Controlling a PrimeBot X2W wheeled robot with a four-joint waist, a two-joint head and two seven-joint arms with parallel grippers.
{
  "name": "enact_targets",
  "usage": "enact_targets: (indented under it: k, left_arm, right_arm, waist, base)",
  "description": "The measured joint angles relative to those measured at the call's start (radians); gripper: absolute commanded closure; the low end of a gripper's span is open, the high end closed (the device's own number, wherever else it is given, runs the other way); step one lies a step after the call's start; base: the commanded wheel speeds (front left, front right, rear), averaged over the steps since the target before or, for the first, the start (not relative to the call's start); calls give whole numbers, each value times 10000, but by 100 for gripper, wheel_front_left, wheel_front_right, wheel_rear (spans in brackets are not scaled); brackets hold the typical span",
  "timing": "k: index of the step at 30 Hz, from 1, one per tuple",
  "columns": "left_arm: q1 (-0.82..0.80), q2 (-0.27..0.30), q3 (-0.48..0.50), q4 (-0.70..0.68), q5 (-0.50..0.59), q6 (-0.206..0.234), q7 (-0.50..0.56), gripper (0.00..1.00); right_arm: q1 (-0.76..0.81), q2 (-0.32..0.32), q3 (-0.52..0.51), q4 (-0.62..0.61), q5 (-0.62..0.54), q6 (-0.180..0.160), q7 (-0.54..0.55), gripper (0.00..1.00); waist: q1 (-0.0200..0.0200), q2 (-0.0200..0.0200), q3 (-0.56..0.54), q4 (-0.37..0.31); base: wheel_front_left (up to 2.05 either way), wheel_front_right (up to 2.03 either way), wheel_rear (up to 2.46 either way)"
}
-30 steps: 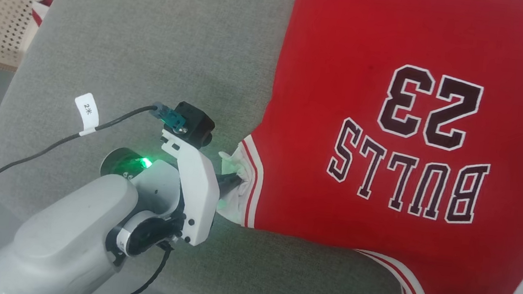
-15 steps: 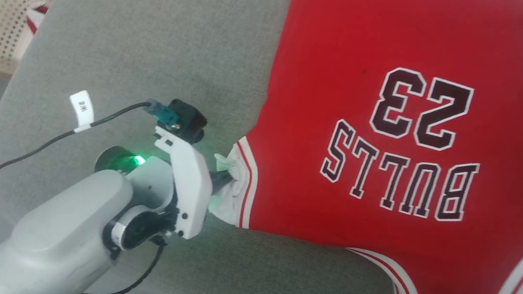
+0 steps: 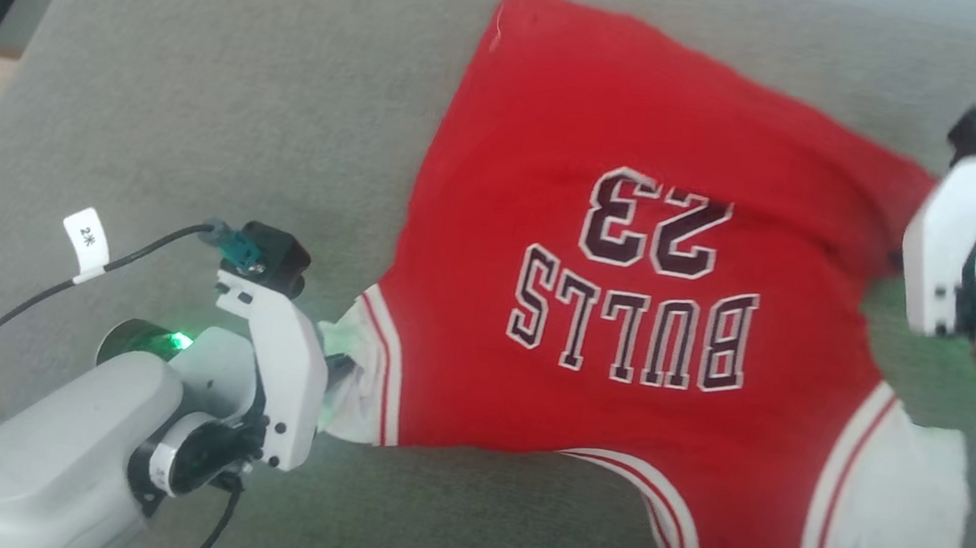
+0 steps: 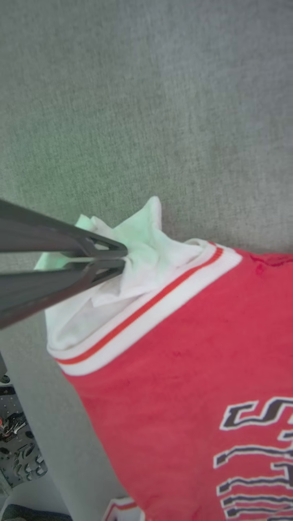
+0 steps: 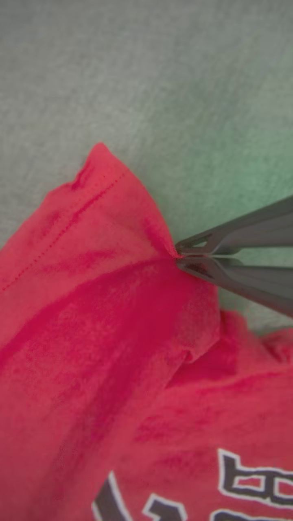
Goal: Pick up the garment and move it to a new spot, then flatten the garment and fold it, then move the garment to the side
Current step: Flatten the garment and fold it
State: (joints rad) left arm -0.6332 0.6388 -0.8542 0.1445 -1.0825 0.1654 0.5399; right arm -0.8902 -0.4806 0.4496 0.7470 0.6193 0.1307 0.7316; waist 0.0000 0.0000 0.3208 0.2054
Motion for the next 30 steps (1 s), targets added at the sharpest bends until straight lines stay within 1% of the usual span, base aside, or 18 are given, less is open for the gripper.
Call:
enact_targets:
  k: [3, 5, 8, 11, 14, 17, 22, 23, 24, 26, 27, 30]
  left_arm:
    - [132, 184, 46, -130, -144, 121, 36, 100]
    - [226, 284, 56, -207, -163, 173, 42, 100]
    - [320, 405, 100, -330, -176, 247, 54, 100]
    - [362, 437, 109, -437, -198, 314, 56, 100]
    - [362, 449, 113, -499, -203, 324, 63, 100]
    - [363, 453, 107, -533, -203, 324, 86, 100]
    - [361, 453, 104, -510, -201, 322, 86, 100]
    - [360, 449, 102, -497, -201, 314, 86, 100]
    - [360, 447, 102, -474, -203, 311, 86, 100]
    - [360, 437, 102, -428, -207, 291, 82, 100]
    - [360, 443, 104, -408, -207, 291, 79, 100]
    - [362, 470, 107, -391, -236, 280, 61, 100]
  right_arm:
    - [1061, -560, 58, -1279, 690, 0, 79, 100]
    - [1762, -828, -73, -2025, 901, 0, 92, 100]
    - [2788, -968, -543, -2953, 1106, 0, 171, 100]
    - [3827, -1055, -1206, -3657, 1066, 0, 274, 100]
    - [4823, -857, -1996, -4209, 842, 0, 311, 100]
    - [5613, -382, -2754, -4615, 702, 0, 337, 100]
    - [6060, 435, -3684, -4683, -134, 12, -17, 100]
    - [6075, 550, -3743, -4679, -293, 12, -50, 86]
    - [6090, 690, -3841, -4660, -416, 10, -90, 57]
    - [6104, 842, -3935, -4681, -619, 8, -88, 24]
    - [6135, 909, -3965, -4748, -738, 8, -79, 0]
    - [6325, 1095, -4096, -5168, -972, 13, 58, 0]
  waist:
    - [0, 0, -213, -309]
    - [0, 0, -333, -504]
    - [0, 0, -468, -765]
    - [0, 0, -553, -933]
    - [0, 0, -556, -988]
    - [0, 1, -528, -986]
    - [0, 0, -469, -991]
    - [0, 0, -468, -993]
    - [0, 0, -470, -999]
    - [0, 0, -488, -1015]
    - [0, 1, -504, -1028]
    - [0, 0, -559, -1069]
  base:
    - [0, 0, 0]
    - [0, 0, 0]
    - [0, 0, 0]
    - [0, 0, 0]
    - [0, 0, 0]
    - [0, 0, 0]
    - [0, 0, 0]
    - [0, 0, 0]
    - [0, 0, 0]
    - [0, 0, 0]
    - [0, 0, 0]
    - [0, 0, 0]
